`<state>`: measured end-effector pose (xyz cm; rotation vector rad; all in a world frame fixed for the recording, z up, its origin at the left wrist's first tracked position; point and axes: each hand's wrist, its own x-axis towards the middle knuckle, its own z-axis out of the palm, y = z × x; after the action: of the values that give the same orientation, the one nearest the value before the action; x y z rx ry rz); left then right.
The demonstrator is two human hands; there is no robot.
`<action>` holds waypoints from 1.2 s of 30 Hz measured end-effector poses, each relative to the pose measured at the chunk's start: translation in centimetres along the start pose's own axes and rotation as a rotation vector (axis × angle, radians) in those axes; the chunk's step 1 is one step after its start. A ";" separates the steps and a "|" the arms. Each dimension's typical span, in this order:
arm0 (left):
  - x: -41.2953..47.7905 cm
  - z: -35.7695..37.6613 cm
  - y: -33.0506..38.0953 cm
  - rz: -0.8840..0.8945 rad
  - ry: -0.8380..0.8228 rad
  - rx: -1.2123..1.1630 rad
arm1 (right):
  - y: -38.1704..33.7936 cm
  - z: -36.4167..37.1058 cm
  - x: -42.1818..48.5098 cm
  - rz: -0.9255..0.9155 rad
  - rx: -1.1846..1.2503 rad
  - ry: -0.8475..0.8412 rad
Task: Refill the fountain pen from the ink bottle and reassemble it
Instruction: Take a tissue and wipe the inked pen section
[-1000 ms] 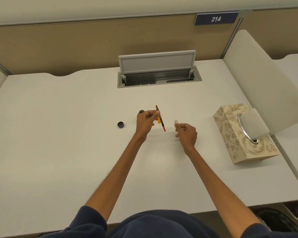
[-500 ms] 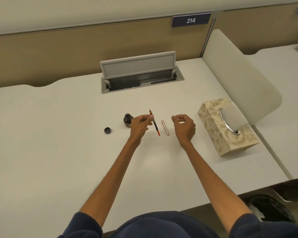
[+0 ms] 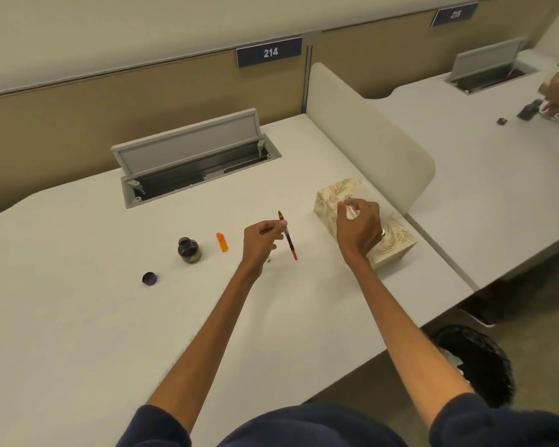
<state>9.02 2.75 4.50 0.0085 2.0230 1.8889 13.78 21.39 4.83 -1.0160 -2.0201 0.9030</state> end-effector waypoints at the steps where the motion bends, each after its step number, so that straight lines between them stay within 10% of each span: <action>1: 0.0 0.5 0.1 -0.002 -0.006 0.001 | 0.6 -0.3 0.5 -0.033 -0.028 0.026; 17: 0.4 4.4 1.0 0.013 -0.081 0.028 | 6.1 -2.6 4.3 -0.135 -0.350 0.110; 36: -0.1 1.7 1.8 0.048 -0.046 0.015 | -0.8 -4.4 -1.4 -0.134 0.235 -0.123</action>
<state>9.09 4.55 6.18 0.1042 2.0233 1.8843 17.67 21.00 7.36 -0.7031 -1.9976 1.1223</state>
